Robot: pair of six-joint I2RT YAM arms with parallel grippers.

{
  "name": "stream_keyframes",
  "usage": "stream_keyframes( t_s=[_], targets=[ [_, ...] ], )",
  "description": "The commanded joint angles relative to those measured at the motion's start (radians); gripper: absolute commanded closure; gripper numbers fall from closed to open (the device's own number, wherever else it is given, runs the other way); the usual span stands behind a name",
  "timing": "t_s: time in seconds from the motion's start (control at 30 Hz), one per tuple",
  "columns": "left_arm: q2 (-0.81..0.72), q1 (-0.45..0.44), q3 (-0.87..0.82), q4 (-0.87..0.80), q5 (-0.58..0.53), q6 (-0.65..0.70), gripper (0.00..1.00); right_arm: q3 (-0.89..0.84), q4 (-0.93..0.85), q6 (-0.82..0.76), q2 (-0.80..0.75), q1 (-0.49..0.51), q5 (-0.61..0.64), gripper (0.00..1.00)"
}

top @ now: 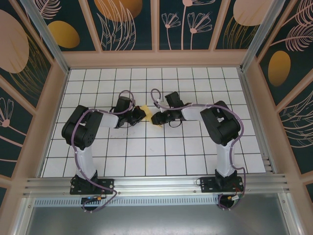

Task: Fold a paper plane with a square sheet of paper (pick it up from the middle)
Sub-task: Fold the wing for the fifth time at the center of the table.

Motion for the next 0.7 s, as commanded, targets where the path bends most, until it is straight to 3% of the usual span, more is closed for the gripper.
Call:
stream_keyframes(
  t_s=[0.0, 0.17, 0.33, 0.5, 0.67],
  targets=[
    [0.090, -0.004, 0.001, -0.081, -0.112, 0.020, 0.98, -0.005, -0.010, -0.024, 0.004, -0.006, -0.002, 0.85],
    [0.069, -0.004, 0.028, -0.105, -0.102, 0.044, 0.97, -0.042, 0.043, 0.021, 0.009, -0.026, -0.047, 0.95],
    [0.001, -0.005, 0.060, -0.068, -0.053, 0.086, 0.84, -0.073, 0.113, 0.096, 0.010, -0.054, -0.128, 1.00],
    [-0.118, -0.004, -0.034, 0.172, 0.010, 0.062, 0.64, -0.116, 0.205, 0.208, 0.010, -0.085, -0.194, 1.00],
    [-0.157, -0.013, -0.113, 0.288, 0.029, 0.043, 0.62, -0.134, 0.252, 0.286, 0.017, -0.096, -0.216, 1.00]
  ],
)
